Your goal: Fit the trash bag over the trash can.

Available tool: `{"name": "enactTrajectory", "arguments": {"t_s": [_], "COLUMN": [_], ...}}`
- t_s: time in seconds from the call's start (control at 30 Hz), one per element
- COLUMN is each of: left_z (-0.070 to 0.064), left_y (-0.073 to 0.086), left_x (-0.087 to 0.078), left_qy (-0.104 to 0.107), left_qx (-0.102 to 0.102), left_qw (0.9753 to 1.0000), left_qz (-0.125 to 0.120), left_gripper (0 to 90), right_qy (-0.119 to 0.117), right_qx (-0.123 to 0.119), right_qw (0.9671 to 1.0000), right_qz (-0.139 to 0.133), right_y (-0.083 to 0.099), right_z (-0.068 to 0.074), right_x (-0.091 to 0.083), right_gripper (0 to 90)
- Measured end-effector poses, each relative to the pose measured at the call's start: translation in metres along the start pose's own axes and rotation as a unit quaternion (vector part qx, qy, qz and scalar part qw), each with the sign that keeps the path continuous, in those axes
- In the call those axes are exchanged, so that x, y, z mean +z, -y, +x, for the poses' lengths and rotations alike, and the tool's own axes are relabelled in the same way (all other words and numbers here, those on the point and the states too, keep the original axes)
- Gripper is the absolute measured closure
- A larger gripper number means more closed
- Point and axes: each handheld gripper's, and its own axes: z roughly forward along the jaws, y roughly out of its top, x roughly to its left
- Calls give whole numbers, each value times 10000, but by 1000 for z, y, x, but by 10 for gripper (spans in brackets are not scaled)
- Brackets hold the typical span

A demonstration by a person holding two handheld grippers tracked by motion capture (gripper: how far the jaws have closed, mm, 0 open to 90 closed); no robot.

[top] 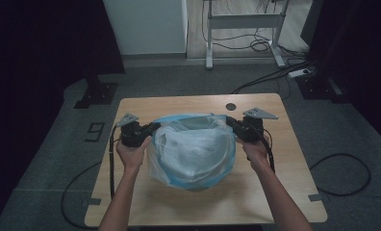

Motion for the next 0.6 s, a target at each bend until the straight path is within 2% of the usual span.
{"name": "enactTrajectory", "arguments": {"t_s": [0.17, 0.33, 0.47, 0.6], "left_z": [4, 4, 1, -1], "left_y": [9, 16, 21, 26], "left_x": [13, 14, 14, 14], "left_qy": [96, 146, 176, 212], "left_qx": [-64, -73, -38, -26], "left_qw": [9993, 9991, 9989, 9988], "left_qz": [368, 402, 427, 445], "left_gripper": [881, 879, 879, 879], "right_qy": [-48, -149, -85, -127], "right_qx": [159, 300, 191, 269], "right_qw": [9995, 9987, 9989, 9986], "right_qz": [275, 397, 422, 432], "right_y": [14, 26, 30, 35], "right_z": [-8, -10, -5, -4], "right_x": [13, 17, 17, 18], "right_gripper": [886, 882, 881, 870]}}
